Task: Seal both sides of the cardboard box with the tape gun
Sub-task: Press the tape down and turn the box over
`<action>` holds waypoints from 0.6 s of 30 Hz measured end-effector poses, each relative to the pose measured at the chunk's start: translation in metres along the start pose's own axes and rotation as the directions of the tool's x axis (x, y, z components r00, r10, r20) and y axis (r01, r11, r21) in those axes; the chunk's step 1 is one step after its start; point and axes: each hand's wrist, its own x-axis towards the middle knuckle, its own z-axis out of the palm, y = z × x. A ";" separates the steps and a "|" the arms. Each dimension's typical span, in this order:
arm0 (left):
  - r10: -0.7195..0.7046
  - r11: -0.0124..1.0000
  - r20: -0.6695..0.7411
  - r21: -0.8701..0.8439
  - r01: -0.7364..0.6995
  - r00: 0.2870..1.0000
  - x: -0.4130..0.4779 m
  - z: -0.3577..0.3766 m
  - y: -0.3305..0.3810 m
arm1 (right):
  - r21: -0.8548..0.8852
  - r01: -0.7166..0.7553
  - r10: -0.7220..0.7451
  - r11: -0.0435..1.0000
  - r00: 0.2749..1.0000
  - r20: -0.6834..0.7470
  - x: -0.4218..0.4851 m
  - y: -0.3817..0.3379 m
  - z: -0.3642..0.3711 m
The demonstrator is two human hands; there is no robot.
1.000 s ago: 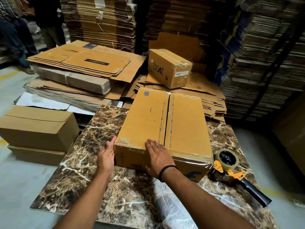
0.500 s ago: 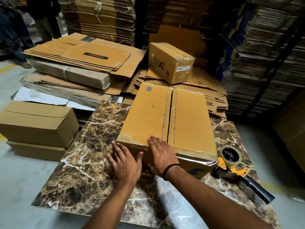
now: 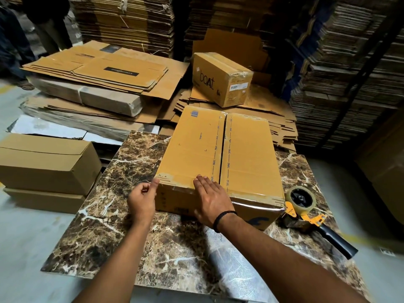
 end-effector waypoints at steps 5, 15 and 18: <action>0.204 0.958 0.147 0.176 -0.228 0.968 0.020 -0.011 -0.004 | 0.004 -0.003 0.003 1.000 1.000 -0.005 0.000 0.000 0.001; 0.609 0.605 0.398 0.326 -0.726 0.686 0.038 -0.030 -0.005 | 0.042 -0.285 0.288 0.958 0.942 -0.172 0.026 -0.040 -0.009; 0.534 0.642 0.396 0.385 -0.663 0.747 0.035 -0.028 0.001 | 0.034 -0.370 0.370 0.929 0.913 -0.173 0.040 -0.046 -0.007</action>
